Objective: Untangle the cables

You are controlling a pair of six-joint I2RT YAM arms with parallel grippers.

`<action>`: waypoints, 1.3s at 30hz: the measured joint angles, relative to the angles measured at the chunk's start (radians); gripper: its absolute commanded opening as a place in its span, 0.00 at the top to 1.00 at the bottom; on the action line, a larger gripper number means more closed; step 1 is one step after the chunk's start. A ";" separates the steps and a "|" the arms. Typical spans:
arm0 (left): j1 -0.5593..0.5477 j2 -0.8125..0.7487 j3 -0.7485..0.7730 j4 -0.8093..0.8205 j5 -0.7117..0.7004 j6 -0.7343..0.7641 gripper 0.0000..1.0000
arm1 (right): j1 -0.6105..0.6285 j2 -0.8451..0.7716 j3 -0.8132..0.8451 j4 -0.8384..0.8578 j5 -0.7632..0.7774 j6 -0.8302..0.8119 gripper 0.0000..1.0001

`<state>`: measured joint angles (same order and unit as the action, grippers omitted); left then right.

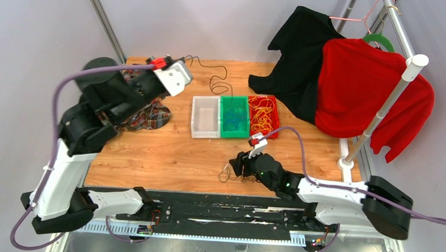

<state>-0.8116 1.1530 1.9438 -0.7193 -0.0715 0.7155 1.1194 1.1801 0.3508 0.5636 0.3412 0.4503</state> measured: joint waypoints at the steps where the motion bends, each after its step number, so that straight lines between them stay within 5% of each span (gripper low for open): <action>1: 0.023 -0.011 -0.054 0.011 -0.006 0.004 0.99 | 0.000 -0.044 0.003 -0.045 0.004 0.004 0.39; 7: 0.188 -0.013 -0.397 0.038 -0.013 -0.010 1.00 | 0.013 -0.258 0.097 -0.313 0.043 0.005 0.33; 15: 0.293 0.107 -0.528 0.095 0.001 -0.045 1.00 | 0.014 -0.330 0.164 -0.557 0.072 0.003 0.34; 39: 0.293 0.425 -0.651 0.258 0.095 -0.050 1.00 | 0.015 -0.333 0.143 -0.614 0.187 0.007 0.39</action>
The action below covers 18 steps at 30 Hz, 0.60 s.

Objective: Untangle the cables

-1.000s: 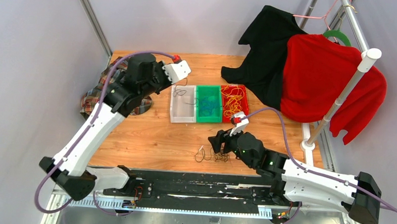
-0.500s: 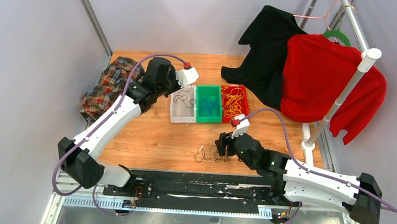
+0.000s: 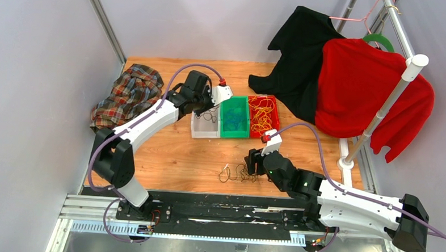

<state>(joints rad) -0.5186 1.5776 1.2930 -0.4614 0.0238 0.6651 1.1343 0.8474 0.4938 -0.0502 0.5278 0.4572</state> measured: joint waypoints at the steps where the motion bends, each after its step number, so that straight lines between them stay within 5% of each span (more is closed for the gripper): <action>1: 0.000 0.014 0.000 0.007 0.005 -0.005 1.00 | 0.000 0.001 0.000 0.000 0.002 0.001 0.39; 10: -0.001 0.171 -0.047 0.097 -0.018 -0.004 0.99 | 0.000 -0.021 -0.016 -0.001 0.031 0.025 0.41; 12: -0.001 0.195 -0.058 0.101 -0.028 -0.002 0.83 | 0.000 -0.034 -0.022 -0.004 0.042 0.027 0.40; 15: -0.001 0.212 -0.059 0.100 -0.033 0.007 0.41 | 0.000 -0.040 -0.024 -0.008 0.053 0.027 0.37; 18: -0.001 0.209 -0.045 0.084 -0.035 -0.005 0.23 | 0.000 -0.042 -0.024 -0.018 0.061 0.027 0.34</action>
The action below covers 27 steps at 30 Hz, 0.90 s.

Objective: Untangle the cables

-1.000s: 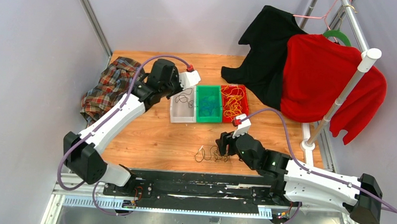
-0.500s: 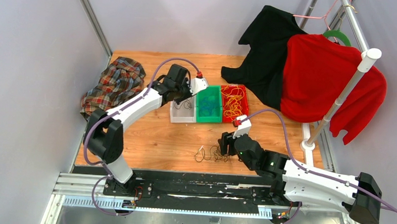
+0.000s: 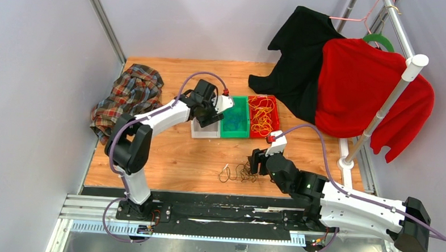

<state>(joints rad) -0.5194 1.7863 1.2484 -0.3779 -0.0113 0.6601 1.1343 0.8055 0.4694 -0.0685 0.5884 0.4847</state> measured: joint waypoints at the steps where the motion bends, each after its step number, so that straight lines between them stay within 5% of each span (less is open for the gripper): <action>1: 0.000 -0.004 0.008 -0.007 0.000 -0.003 0.18 | 0.000 -0.003 0.000 -0.005 0.002 0.000 0.34; 7: 0.008 -0.084 0.112 -0.122 0.054 -0.041 0.01 | 0.000 -0.032 -0.013 -0.013 0.011 0.000 0.31; 15: 0.008 -0.206 0.239 -0.275 0.220 -0.128 0.02 | 0.000 -0.038 -0.045 -0.042 -0.067 0.064 0.33; 27: -0.031 -0.369 0.063 -0.352 0.462 -0.226 0.02 | -0.011 -0.023 -0.100 -0.100 -0.125 0.094 0.40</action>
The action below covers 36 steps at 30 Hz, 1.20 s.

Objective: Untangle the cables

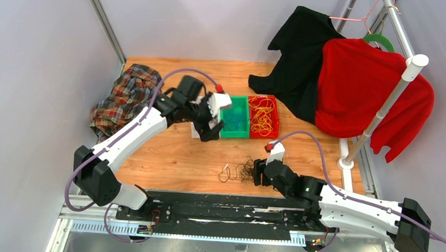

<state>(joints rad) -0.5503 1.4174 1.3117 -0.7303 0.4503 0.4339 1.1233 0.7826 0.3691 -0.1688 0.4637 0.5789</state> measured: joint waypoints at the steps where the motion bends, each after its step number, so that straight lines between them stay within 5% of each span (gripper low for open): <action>1: -0.029 0.000 -0.025 0.005 0.007 -0.008 0.02 | -0.006 0.004 -0.009 0.010 -0.004 0.000 0.41; 8: -0.264 0.158 -0.102 0.058 0.055 -0.082 0.02 | -0.015 0.032 -0.034 0.040 -0.028 0.018 0.44; 12: -0.290 0.260 -0.090 0.109 0.081 -0.141 0.01 | -0.015 -0.011 -0.034 0.033 -0.013 0.029 0.45; 18: -0.298 0.363 -0.071 0.188 0.085 -0.207 0.13 | -0.015 -0.080 -0.034 0.006 0.017 0.035 0.49; 28: -0.310 0.418 -0.101 0.265 0.085 -0.230 0.85 | -0.015 -0.097 -0.034 -0.011 0.047 0.045 0.53; 31: -0.310 0.415 -0.101 0.261 0.080 -0.208 0.97 | -0.015 -0.097 -0.034 -0.007 0.054 0.045 0.51; 36: -0.310 0.351 -0.101 0.200 0.064 -0.157 0.99 | -0.015 -0.094 -0.034 0.043 0.050 0.026 0.37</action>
<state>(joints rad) -0.8604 1.7683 1.2110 -0.5304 0.5148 0.2771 1.1080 0.6888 0.3355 -0.1261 0.5140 0.6052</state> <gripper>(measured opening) 0.016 0.550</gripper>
